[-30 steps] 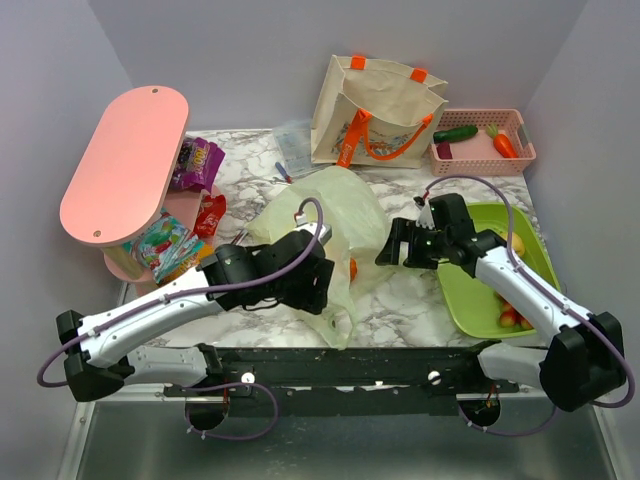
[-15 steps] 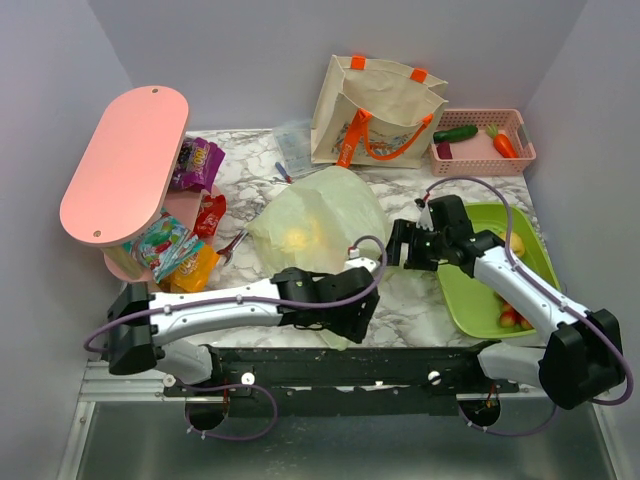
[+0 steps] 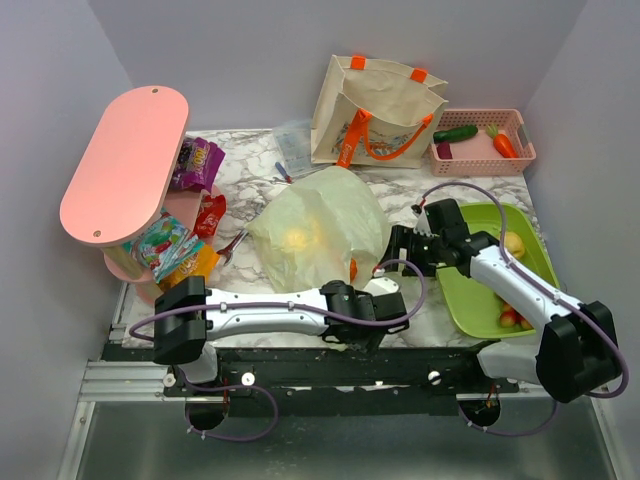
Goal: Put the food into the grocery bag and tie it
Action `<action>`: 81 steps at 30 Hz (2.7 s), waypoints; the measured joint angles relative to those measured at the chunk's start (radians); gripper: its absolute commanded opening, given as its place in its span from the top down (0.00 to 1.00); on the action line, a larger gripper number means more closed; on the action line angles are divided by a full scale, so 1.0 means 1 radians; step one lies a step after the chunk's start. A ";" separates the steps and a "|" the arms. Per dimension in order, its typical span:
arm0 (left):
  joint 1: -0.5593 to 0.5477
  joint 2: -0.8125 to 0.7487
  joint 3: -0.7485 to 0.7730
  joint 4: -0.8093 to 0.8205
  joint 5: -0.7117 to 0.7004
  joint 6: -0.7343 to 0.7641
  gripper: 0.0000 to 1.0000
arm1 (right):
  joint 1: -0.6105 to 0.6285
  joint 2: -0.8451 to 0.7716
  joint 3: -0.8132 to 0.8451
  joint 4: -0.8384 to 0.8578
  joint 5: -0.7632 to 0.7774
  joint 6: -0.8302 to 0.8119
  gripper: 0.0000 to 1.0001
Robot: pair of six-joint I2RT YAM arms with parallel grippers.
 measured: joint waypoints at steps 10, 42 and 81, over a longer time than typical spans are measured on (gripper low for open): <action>-0.013 -0.087 -0.060 -0.013 -0.043 -0.010 0.36 | 0.000 0.034 0.000 -0.014 0.011 -0.005 0.12; 0.067 -0.227 -0.284 0.341 0.028 0.050 1.00 | 0.000 0.024 0.045 -0.084 0.040 -0.030 0.06; 0.212 -0.563 -0.405 0.346 0.120 0.027 1.00 | 0.100 0.167 0.008 0.068 -0.263 -0.029 0.99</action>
